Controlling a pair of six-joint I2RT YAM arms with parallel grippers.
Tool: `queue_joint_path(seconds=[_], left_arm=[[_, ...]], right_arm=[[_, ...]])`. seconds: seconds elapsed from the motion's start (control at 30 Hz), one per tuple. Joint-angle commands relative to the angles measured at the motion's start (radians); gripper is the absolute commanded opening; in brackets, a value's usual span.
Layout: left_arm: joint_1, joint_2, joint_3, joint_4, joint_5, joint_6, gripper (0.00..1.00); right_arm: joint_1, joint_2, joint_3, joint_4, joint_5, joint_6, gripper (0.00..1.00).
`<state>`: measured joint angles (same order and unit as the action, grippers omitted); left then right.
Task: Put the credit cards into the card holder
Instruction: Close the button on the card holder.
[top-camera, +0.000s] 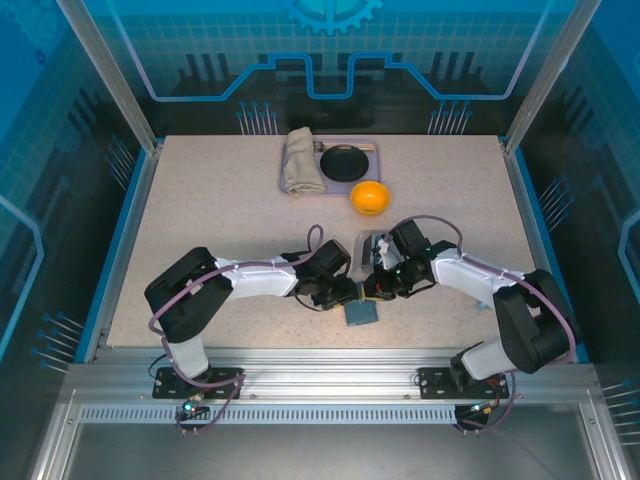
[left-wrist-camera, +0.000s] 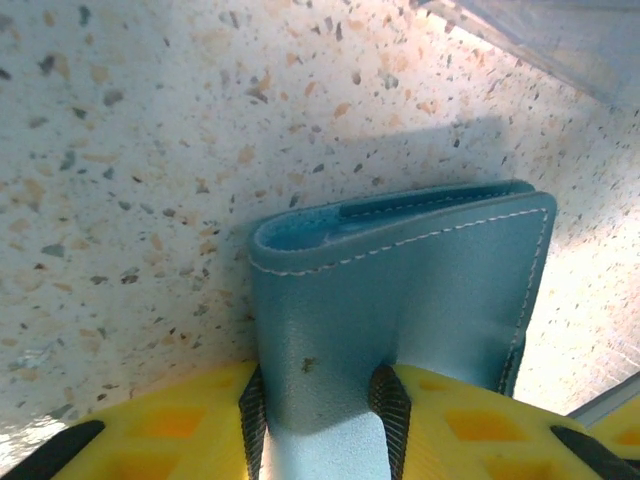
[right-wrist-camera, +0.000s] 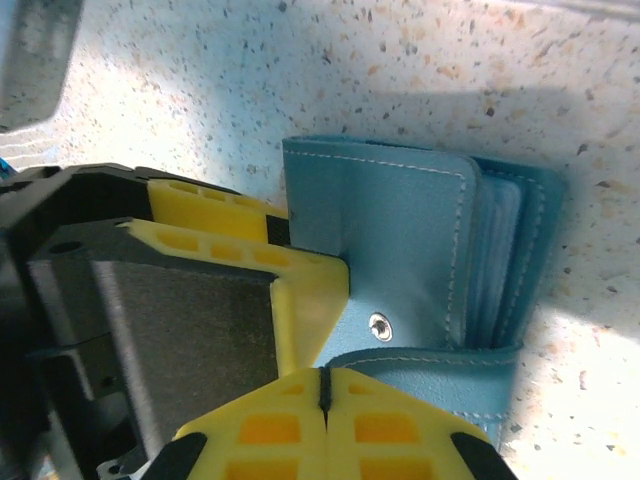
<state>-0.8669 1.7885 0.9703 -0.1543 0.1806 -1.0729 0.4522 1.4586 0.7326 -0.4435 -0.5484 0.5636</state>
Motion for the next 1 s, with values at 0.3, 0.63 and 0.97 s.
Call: queue_joint_path(seconds=[0.3,0.63,0.97], left_arm=[[-0.009,0.008,-0.028,0.051,0.022,-0.026,0.31],[-0.009,0.01,-0.031,0.055,0.023,-0.031,0.3],[-0.009,0.007,-0.029,0.056,0.026,-0.03,0.3]], right_arm=[[0.03,0.038,-0.011,0.039,0.058,0.042,0.0],[0.043,0.072,-0.001,0.01,0.086,0.034,0.0],[0.054,0.08,-0.019,0.015,0.2,0.069,0.0]])
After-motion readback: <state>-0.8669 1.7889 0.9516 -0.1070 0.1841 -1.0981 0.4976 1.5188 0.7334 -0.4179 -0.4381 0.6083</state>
